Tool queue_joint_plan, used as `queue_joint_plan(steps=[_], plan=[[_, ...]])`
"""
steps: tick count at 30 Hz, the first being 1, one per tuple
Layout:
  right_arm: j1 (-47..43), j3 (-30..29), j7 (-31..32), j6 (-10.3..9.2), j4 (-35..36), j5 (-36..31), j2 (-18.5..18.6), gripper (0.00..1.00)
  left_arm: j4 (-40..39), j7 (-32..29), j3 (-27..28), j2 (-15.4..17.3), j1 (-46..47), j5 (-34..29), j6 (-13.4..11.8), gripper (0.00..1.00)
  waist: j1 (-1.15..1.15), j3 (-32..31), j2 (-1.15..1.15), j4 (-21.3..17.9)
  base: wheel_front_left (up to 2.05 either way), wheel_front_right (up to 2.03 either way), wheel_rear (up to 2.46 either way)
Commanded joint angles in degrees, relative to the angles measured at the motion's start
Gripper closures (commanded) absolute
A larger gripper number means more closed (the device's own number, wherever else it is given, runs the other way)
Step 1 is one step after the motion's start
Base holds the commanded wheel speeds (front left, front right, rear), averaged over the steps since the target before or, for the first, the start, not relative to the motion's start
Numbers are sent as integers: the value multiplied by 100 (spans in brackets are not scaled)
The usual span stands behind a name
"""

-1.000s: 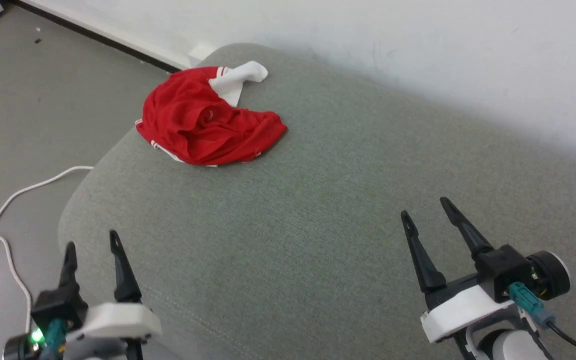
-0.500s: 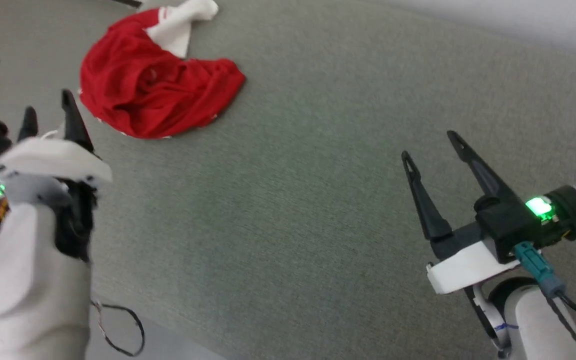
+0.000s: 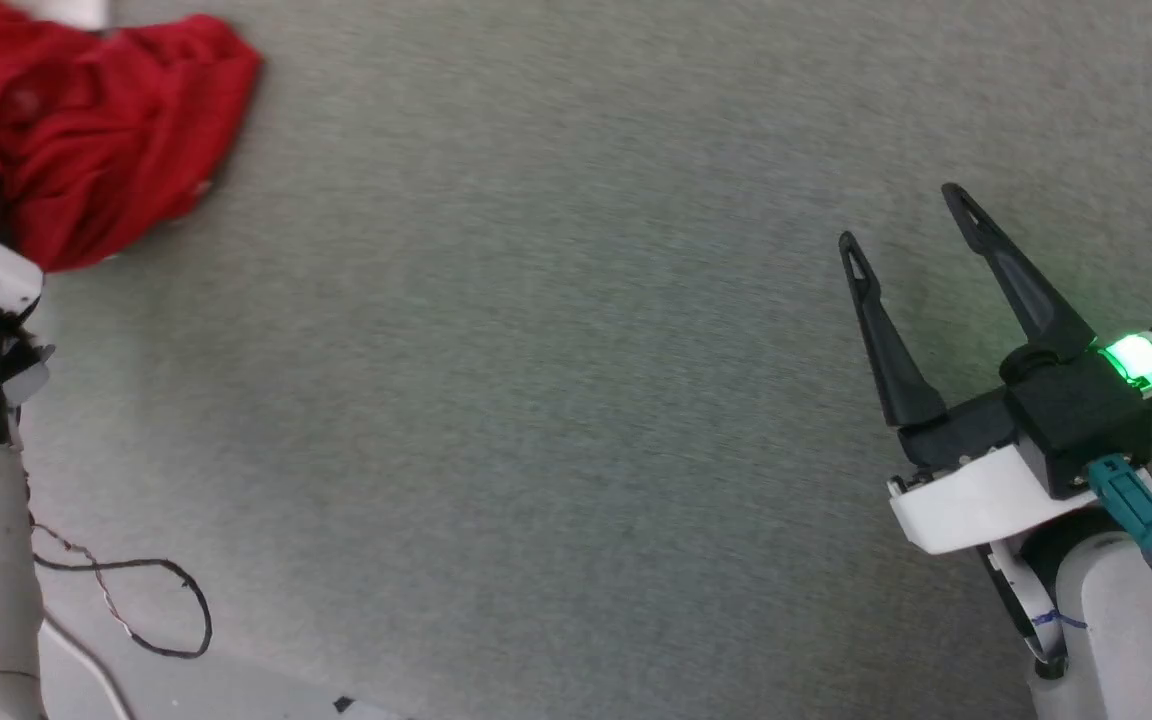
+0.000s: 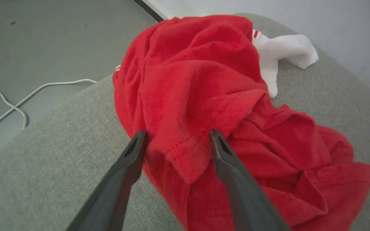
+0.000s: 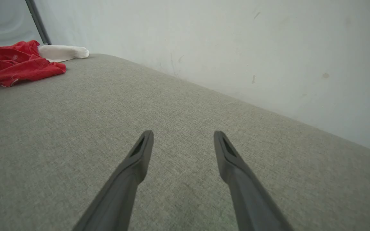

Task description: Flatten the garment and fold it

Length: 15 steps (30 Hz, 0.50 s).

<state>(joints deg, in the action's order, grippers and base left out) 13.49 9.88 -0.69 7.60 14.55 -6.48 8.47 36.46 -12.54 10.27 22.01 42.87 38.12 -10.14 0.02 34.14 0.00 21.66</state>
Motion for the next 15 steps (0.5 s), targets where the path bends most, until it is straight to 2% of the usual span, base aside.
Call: queue_joint_plan(steps=[1,5,6,7,9,12,15], plan=[[100,24,-56,-11,32,44,18,0,100,-76,73,45,114,92,2,0,-2,614,0,-641,0,0,0],[145,66,-150,-11,-48,90,-34,0,341,-360,139,136,168,248,39,0,-2,565,0,-767,0,0,0],[152,85,-177,-11,-85,100,-53,0,396,-421,150,155,173,286,67,12,-2,522,0,-796,0,0,0],[155,106,-206,-11,-133,114,-71,0,450,-479,160,172,180,320,88,35,-2,465,0,-825,0,0,0],[153,146,-280,-11,-255,151,-116,0,538,-552,152,227,184,339,127,100,-2,302,0,-887,0,0,0],[128,188,-416,-11,-450,205,-206,0,535,-191,155,491,135,135,96,100,-2,-23,0,-983,0,0,0],[45,172,-559,-11,-683,259,-307,0,431,555,215,782,81,-127,80,100,-2,-481,0,-1064,0,0,0]])
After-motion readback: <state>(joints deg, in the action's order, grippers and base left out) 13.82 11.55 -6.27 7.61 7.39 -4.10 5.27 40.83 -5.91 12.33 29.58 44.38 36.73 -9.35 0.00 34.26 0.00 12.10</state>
